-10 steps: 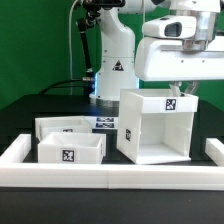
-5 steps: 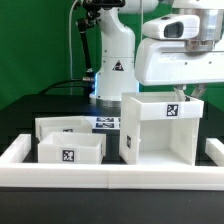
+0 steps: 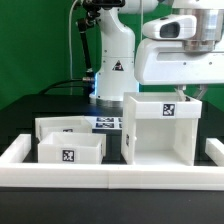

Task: Assemble drawer

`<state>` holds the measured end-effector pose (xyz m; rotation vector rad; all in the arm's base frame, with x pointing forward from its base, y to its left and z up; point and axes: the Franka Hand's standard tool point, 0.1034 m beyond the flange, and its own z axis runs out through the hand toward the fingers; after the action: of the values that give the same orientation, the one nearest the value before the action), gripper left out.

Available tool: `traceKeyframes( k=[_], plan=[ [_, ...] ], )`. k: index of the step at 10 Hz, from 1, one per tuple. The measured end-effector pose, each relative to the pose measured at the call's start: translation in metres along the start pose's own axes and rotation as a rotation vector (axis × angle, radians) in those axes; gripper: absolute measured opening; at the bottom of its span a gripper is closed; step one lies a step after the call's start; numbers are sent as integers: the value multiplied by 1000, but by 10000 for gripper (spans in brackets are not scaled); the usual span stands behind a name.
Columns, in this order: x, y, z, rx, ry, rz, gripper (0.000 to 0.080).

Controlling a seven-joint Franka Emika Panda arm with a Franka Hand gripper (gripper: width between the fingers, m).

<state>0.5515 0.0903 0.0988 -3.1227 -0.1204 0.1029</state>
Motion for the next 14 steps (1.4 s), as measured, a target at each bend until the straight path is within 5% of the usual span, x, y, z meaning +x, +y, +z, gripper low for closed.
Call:
traceKeyframes(
  k=[5,10,14],
  plan=[
    [19,-2,-6,36,11,372,38],
    [16,-8,-2,43,-4,664,38],
    [36,10,-8,81,-12,881,38]
  ],
)
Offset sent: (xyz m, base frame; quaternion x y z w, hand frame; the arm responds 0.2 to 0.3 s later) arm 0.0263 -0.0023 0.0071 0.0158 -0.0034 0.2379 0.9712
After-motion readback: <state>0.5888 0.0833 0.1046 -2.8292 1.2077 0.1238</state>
